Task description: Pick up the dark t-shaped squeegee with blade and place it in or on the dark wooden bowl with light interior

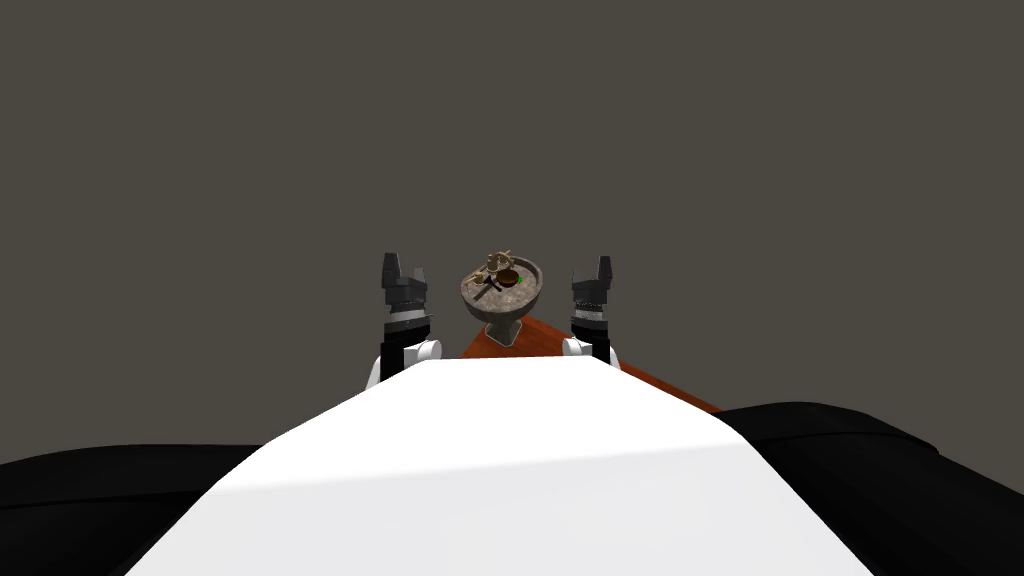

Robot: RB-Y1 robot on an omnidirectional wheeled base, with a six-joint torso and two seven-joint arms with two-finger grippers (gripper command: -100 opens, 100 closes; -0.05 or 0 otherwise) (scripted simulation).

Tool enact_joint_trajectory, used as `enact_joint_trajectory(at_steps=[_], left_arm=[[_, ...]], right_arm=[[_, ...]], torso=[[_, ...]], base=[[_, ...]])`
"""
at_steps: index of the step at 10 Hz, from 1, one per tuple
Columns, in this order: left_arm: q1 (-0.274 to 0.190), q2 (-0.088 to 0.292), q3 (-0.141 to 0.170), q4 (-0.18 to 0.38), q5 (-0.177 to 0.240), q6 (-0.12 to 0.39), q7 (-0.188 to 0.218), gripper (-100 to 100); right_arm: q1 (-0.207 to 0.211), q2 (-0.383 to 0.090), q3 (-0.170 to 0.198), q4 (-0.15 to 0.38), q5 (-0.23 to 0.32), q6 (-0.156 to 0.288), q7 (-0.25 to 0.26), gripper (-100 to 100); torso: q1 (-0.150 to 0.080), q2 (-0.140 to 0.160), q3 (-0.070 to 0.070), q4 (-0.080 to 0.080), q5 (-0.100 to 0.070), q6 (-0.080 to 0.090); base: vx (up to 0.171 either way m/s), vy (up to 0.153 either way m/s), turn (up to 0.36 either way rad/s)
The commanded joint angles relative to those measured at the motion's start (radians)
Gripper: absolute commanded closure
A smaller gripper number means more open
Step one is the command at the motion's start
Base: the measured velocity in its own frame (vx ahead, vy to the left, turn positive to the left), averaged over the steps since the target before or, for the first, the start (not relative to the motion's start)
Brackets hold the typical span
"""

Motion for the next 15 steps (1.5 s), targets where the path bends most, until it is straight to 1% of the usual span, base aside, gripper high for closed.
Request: enact_joint_trajectory(at_steps=[1, 4, 7, 9, 11, 15], left_arm=[[-0.002, 0.035, -0.001, 0.003, -0.001, 0.011, -0.001, -100], [-0.009, 0.109, -0.005, 0.015, -0.005, 0.051, -0.004, -100], [-0.02, 0.161, -0.011, 0.034, -0.01, 0.112, -0.009, -100], [-0.028, 0.183, -0.016, 0.049, -0.015, 0.16, -0.012, -100], [-0.037, 0.196, -0.021, 0.064, -0.019, 0.209, -0.016, -100], [-0.053, 0.207, -0.031, 0.093, -0.028, 0.305, -0.024, -100]], right_arm=[[0.0, 0.0, 0.0, 0.0, 0.0, 0.0, 0.0, 0], [0.0, 0.0, 0.0, 0.0, 0.0, 0.0, 0.0, 0], [0.0, 0.0, 0.0, 0.0, 0.0, 0.0, 0.0, 0], [0.0, 0.0, 0.0, 0.0, 0.0, 0.0, 0.0, 0], [0.0, 0.0, 0.0, 0.0, 0.0, 0.0, 0.0, 0], [0.0, 0.0, 0.0, 0.0, 0.0, 0.0, 0.0, 0]], torso=[[0.0, 0.0, 0.0, 0.0, 0.0, 0.0], [0.0, -0.001, -0.001, 0.0, 0.0, 0.0], [-0.001, -0.002, -0.001, -0.001, 0.0, 0.0], [-0.001, -0.003, -0.002, -0.001, 0.0, 0.0], [-0.001, -0.003, -0.002, -0.001, 0.0, 0.0], [-0.002, -0.003, -0.002, -0.001, 0.0, 0.0]], base=[[0.007, -0.003, -0.012], [0.02, -0.01, -0.017], [0.034, -0.013, -0.028], [0.04, -0.017, -0.035], [0.04, -0.019, -0.03], [0.044, -0.017, -0.034]])
